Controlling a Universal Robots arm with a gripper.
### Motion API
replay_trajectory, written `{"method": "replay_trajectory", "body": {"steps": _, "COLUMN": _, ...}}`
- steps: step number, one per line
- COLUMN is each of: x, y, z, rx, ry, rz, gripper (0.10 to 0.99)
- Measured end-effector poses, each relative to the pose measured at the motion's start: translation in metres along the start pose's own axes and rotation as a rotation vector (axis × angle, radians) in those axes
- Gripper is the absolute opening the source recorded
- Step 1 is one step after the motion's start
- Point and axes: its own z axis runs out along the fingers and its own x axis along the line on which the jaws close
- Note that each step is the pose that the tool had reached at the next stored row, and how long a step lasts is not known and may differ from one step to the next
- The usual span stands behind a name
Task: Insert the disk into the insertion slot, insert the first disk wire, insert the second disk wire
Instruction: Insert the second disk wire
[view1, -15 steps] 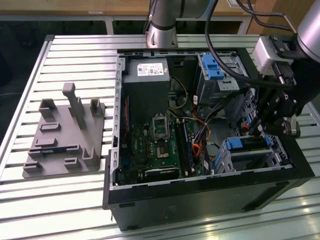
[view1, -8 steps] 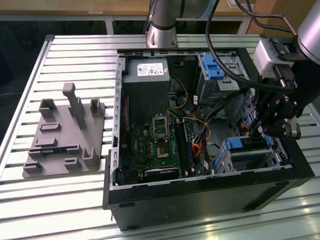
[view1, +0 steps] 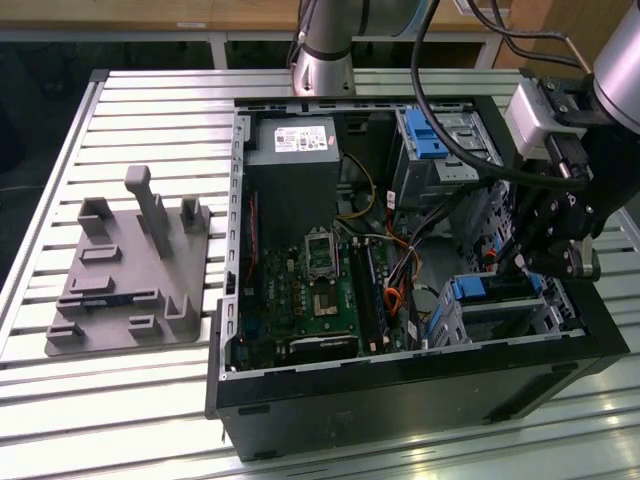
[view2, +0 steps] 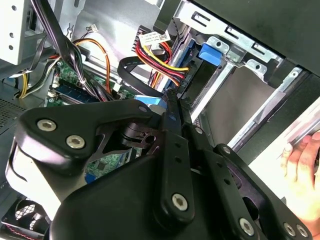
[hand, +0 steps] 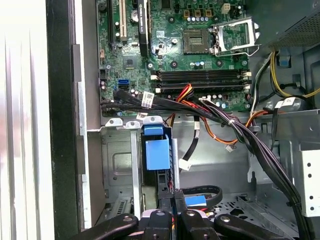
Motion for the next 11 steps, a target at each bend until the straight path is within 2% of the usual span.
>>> {"method": "replay_trajectory", "body": {"steps": 11, "x": 0.0003, "y": -0.0001, "z": 0.0022, "rx": 0.0, "ry": 0.0, "rz": 0.0, "gripper": 0.145}}
